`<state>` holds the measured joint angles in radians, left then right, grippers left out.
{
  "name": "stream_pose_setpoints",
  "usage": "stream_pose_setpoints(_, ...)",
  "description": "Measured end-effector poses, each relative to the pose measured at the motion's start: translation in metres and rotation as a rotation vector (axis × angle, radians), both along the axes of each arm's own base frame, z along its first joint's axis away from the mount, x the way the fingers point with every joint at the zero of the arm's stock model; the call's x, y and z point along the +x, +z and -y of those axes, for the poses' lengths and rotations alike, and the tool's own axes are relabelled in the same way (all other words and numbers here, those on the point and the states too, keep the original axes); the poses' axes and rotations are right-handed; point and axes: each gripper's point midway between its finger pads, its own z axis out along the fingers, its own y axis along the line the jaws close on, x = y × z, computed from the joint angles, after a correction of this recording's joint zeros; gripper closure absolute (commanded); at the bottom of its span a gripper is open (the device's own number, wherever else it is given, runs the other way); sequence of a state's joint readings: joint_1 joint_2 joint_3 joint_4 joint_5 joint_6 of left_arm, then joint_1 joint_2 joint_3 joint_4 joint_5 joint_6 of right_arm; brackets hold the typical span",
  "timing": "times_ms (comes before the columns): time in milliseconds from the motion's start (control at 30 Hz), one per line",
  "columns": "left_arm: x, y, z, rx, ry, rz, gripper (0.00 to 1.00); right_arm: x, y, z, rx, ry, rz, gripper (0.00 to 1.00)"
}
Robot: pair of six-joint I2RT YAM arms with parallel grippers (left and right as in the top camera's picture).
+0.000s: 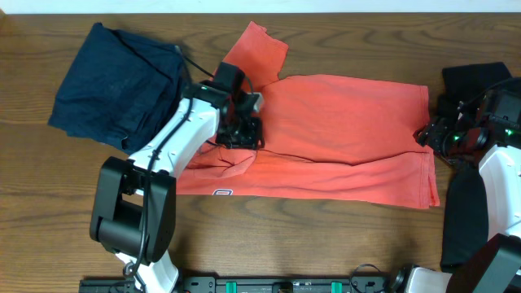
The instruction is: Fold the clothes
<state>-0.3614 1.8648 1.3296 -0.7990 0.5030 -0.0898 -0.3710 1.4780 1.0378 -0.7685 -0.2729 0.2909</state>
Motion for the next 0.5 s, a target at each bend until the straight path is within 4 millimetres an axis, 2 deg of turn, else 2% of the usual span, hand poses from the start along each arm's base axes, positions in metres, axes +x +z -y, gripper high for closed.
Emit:
stream_pose_setpoints(133, -0.012, -0.001, -0.009, 0.020, 0.011, -0.064, 0.66, 0.000, 0.000, 0.000, 0.000, 0.000, 0.000, 0.29)
stream_pose_setpoints(333, -0.010, -0.007, -0.021, 0.093, 0.022, -0.049, 0.62, 0.001, 0.000, 0.000, -0.001, 0.000, 0.004, 0.30)
stream_pose_setpoints(500, -0.014, -0.012, -0.016, 0.183, -0.030, -0.003, 0.59, 0.001, 0.000, 0.000, -0.002, 0.000, 0.003, 0.29)
